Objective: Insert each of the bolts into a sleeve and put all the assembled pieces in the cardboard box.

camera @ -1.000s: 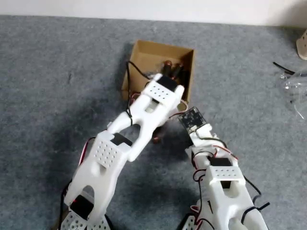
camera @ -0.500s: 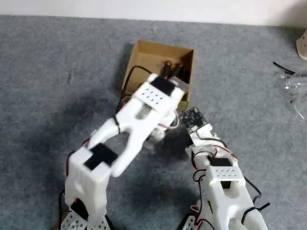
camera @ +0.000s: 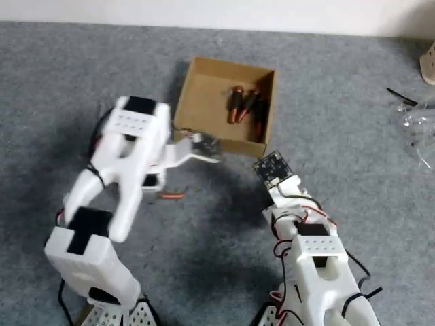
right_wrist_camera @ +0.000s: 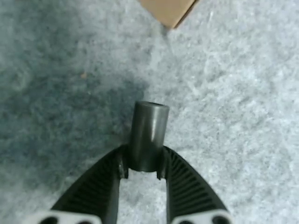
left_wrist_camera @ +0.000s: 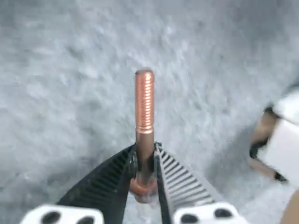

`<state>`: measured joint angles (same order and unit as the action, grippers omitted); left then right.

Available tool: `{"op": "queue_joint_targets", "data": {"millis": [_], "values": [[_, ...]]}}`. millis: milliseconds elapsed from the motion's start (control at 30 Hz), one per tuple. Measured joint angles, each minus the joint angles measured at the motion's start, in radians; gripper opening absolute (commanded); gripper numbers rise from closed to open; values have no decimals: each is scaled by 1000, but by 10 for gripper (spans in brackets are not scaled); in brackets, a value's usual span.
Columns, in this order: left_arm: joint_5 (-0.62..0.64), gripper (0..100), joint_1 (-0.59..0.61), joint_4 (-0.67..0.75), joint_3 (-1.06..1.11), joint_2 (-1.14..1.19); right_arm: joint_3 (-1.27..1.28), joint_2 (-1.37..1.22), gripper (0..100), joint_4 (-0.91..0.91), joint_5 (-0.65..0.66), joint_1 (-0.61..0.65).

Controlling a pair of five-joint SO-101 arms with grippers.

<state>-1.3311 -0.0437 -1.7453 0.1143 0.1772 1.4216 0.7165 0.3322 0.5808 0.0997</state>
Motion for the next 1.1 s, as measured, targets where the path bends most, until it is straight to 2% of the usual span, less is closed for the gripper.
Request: {"op": "queue_joint_targets", "data": {"millis": [200,567,733,967,1100], "values": [[-23,5,51,49,60,-2,0,0,5,0,0,0],[-23,13,69,353,262,0,0,0,5,0,0,0],[2,177,77,434,262,0,0,0,5,0,0,0],[201,91,78,445,245,-2,32,0,5,-41,0,0],[407,92,63,353,160,-2,40,0,5,-60,0,0]]}}
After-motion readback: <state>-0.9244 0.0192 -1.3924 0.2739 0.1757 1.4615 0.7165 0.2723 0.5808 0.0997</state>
